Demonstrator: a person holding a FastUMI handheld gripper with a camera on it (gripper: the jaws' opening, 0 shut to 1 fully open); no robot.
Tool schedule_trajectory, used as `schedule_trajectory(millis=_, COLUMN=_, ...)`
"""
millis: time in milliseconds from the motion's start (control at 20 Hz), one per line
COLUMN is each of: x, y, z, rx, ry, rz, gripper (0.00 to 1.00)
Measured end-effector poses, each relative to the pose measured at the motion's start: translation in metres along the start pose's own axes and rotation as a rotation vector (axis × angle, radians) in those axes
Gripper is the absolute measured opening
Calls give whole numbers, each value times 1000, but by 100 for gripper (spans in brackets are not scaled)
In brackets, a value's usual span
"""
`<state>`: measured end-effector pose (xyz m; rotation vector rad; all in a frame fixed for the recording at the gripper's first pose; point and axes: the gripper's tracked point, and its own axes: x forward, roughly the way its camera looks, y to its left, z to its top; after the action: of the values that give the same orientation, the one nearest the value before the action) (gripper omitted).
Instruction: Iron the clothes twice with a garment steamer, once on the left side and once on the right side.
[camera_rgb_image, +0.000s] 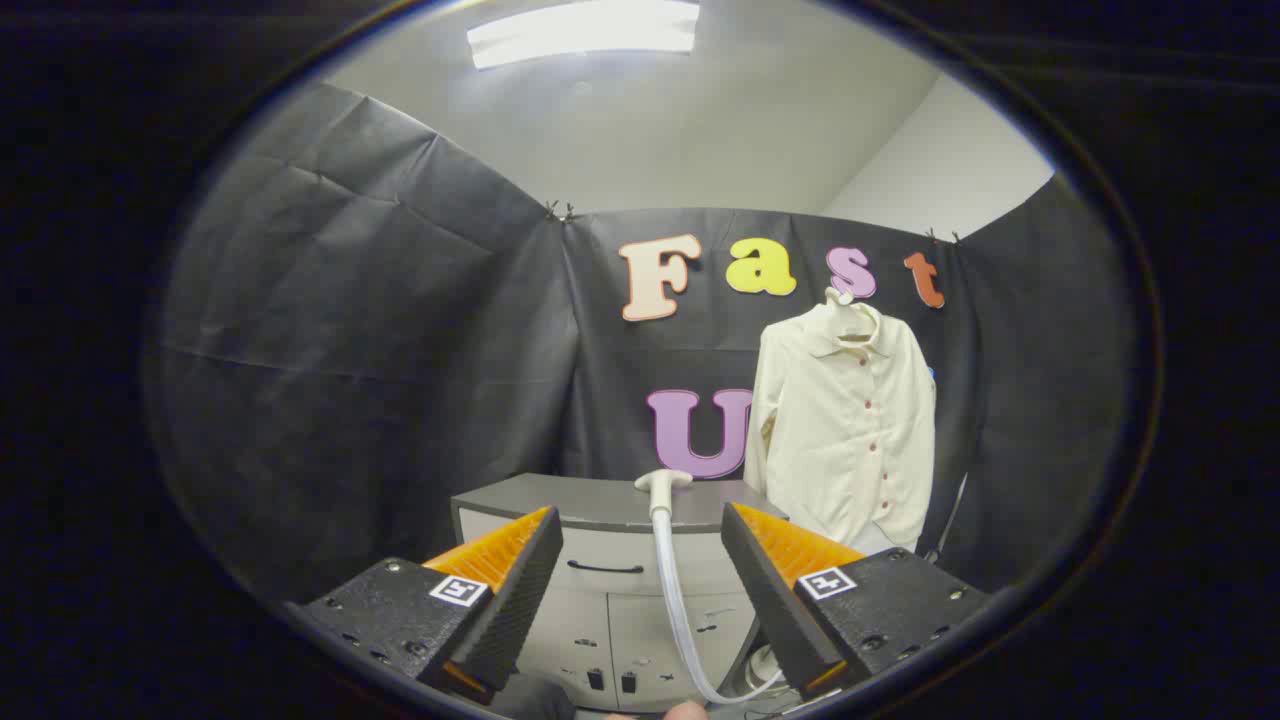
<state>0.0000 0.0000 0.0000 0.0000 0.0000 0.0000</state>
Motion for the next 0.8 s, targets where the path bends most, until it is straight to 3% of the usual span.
schedule_trajectory(millis=800, x=17, y=11, z=-7, rx=-14, ry=31, rz=27, gripper=97)
